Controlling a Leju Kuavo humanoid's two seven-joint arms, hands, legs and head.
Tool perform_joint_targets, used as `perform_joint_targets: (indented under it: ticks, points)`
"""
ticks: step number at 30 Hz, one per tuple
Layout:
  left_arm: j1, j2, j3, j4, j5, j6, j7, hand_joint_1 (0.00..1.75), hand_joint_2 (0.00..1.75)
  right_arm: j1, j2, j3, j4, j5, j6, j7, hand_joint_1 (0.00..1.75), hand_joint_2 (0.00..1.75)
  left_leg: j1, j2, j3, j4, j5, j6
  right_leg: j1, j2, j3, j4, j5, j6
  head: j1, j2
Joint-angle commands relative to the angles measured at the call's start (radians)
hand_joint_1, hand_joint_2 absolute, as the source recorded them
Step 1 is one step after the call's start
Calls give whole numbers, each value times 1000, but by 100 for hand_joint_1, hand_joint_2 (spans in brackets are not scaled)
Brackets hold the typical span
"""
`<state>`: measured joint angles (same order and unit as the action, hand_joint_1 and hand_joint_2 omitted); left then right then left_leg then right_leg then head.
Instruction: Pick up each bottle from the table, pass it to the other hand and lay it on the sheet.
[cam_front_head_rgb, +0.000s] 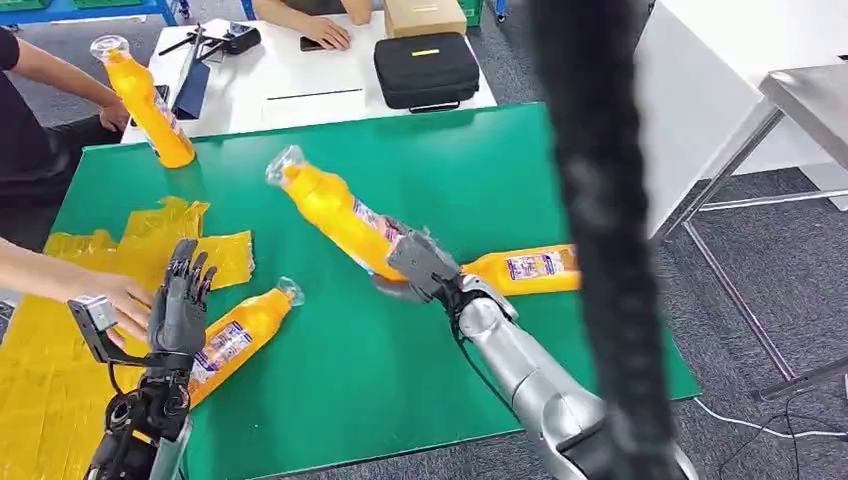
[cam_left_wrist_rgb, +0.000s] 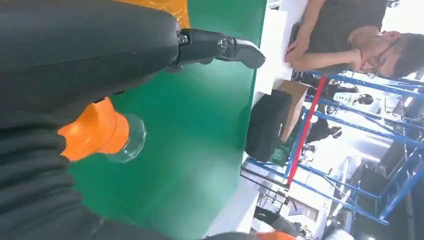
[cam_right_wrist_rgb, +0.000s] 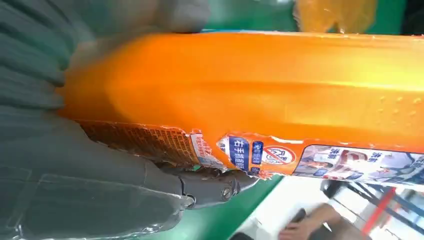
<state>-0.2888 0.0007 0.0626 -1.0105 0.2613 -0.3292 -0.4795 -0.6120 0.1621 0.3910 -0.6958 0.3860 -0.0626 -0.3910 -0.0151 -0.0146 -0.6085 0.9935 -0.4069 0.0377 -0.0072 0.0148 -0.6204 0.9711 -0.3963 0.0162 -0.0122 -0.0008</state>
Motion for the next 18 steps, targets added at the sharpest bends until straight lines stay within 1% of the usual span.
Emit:
perform_joint_targets:
  ticks: [1,2,6,8,9,12,15,16,18]
  points:
    - [-16,-41,-1,-15,-11,12,13,0,175,-42,45,-20,25,-12,-11,22,175,175,0,1,1,1,-1,-2,0,-1,1,0,-1,0,0,0]
    - [-16,-41,-1,-15,-11,12,13,0,175,-42,45,-20,25,-12,-11,22,175,175,1,1,2,2,-3,-4,1,-2,3,1,-2,0,0,0]
    - [-18,-41,-3,-15,-15,14,15,0,175,-50,50,-17,42,-15,-11,22,175,175,1,0,2,1,-2,-3,1,-2,2,0,-2,0,0,0]
    - [-25,-55,-15,-19,-24,22,17,0,175,-86,90,-6,109,-13,-21,31,175,175,1,0,2,2,-2,-3,1,-2,3,1,-2,0,0,0]
    - [-27,-59,-24,-23,-28,23,18,0,175,-104,110,2,138,-6,-32,42,175,175,1,2,0,2,-2,-3,1,0,0,1,-1,0,0,0]
    - [-36,-76,-55,-32,-34,24,20,0,175,-137,157,21,185,7,-47,60,175,175,1,3,-1,2,-2,-3,1,2,-1,2,-1,-1,0,0]
    - [-37,-78,-57,-32,-34,26,20,0,175,-139,161,22,187,7,-49,62,175,175,1,0,-2,0,0,-2,0,-1,-2,0,-1,0,0,0]
    - [-37,-77,-57,-32,-34,26,20,0,175,-139,158,21,189,7,-48,61,175,175,2,1,0,2,-2,-3,2,-1,1,1,-2,0,0,0]
    - [-39,-80,-63,-31,-27,12,20,0,175,-145,162,23,200,9,-49,61,175,175,1,0,-1,0,-1,-2,1,-1,-1,0,-1,0,0,0]
